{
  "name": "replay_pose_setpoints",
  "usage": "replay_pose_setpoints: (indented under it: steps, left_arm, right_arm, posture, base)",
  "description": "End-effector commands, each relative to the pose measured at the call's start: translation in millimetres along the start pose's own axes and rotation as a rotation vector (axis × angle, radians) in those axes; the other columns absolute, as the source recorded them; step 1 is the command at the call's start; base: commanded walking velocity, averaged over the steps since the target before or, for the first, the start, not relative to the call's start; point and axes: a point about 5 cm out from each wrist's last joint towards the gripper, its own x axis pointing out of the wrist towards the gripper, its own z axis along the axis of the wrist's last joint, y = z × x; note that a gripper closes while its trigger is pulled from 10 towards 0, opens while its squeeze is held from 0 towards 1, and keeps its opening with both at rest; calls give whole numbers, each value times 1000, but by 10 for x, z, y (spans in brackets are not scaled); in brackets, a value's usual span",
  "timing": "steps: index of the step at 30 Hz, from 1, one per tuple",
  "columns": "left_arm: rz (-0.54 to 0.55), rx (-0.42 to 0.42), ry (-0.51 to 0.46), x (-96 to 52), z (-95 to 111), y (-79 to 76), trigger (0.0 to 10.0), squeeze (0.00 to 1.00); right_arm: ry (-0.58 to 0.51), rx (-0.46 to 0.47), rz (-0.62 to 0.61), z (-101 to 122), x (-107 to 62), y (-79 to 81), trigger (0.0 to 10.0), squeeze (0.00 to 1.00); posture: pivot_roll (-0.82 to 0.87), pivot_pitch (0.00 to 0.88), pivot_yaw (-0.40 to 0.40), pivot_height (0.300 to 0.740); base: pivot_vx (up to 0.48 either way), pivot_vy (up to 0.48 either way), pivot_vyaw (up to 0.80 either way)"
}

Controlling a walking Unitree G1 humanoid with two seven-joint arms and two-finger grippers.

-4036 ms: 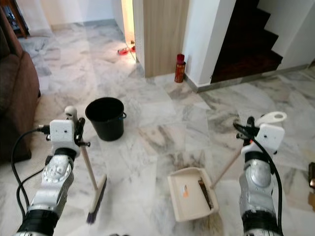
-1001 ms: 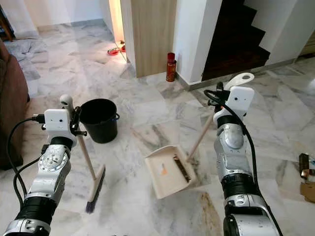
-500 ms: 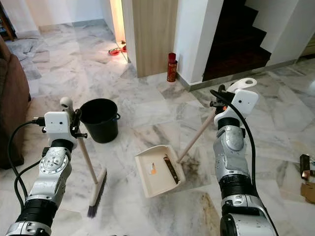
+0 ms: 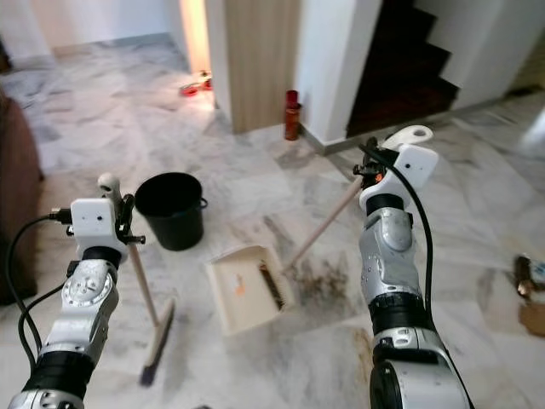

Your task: Sweep floor

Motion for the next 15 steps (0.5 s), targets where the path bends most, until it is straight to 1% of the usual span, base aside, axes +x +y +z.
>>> replay_pose_setpoints:
  steps: [1, 11, 15]
  left_arm:
    - [6, 7, -53, 46, 126, 26, 10000, 0]
    - [18, 14, -49, 41, 122, 62, 10000, 0]
    - [20, 16, -52, 45, 133, 61, 10000, 0]
  right_arm:
    - [-51, -10, 14, 119, 55, 38, 10000, 0]
    - [-33, -2, 27, 100, 61, 88, 10000, 0]
    - [-31, 6, 52, 101, 67, 156, 10000, 0]
  posture:
    - [-7, 0, -29, 740]
    - [-2, 0, -32, 740]
    - [2, 0, -34, 740]
  base:
    - [0, 382, 0]
    - [0, 381, 0]
    - [0, 346, 0]
